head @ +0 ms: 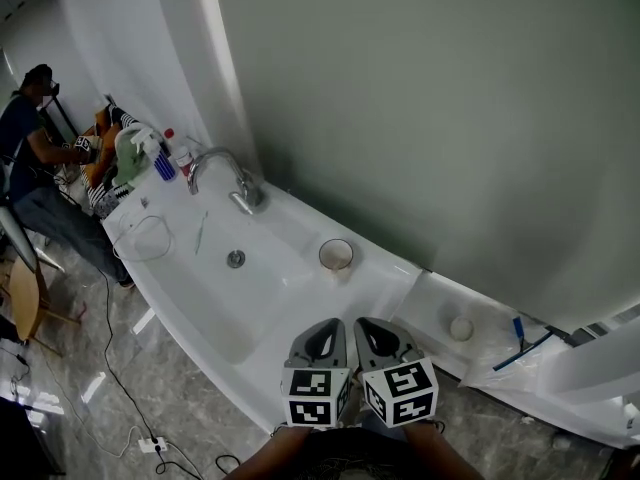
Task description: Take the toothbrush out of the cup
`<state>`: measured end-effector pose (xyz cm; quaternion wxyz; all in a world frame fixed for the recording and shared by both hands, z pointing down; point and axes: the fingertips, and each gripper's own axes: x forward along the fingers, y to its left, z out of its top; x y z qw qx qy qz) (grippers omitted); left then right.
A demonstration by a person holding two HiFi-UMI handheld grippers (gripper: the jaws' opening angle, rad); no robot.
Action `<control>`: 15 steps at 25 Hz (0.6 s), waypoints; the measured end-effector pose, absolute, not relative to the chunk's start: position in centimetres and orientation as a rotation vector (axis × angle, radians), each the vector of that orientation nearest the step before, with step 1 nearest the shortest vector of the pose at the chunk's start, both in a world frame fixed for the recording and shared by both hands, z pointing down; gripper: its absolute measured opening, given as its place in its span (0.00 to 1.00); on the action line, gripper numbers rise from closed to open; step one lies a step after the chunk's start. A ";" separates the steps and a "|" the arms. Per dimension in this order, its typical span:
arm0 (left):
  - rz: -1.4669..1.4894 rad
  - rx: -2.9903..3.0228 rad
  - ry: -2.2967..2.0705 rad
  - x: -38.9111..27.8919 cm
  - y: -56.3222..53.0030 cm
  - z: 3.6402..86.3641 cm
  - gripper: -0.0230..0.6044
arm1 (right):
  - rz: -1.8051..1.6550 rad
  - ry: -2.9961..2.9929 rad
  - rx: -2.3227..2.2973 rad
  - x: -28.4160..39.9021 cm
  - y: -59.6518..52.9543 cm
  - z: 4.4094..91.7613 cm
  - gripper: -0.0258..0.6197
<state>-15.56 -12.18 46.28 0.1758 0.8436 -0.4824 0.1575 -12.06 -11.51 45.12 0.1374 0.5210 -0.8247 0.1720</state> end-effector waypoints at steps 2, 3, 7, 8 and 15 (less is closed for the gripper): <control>0.435 2.372 -1.400 -15.4 -12.8 46.2 0.05 | 0.495 -2.400 1.488 -11.7 -11.9 45.0 0.06; 0.427 2.361 -1.417 -15.3 -13.2 46.2 0.05 | 0.493 -2.407 1.478 -11.5 -12.1 45.0 0.06; 0.389 2.325 -1.476 -15.1 -14.6 46.6 0.05 | 0.488 -2.433 1.450 -10.8 -12.7 45.1 0.06; 0.383 2.317 -1.487 -15.1 -14.9 46.8 0.05 | 0.486 -2.438 1.442 -10.6 -12.9 45.2 0.06; 0.407 2.268 -1.579 -15.7 -16.9 48.7 0.06 | 0.478 -2.472 1.397 -9.8 -14.2 45.6 0.06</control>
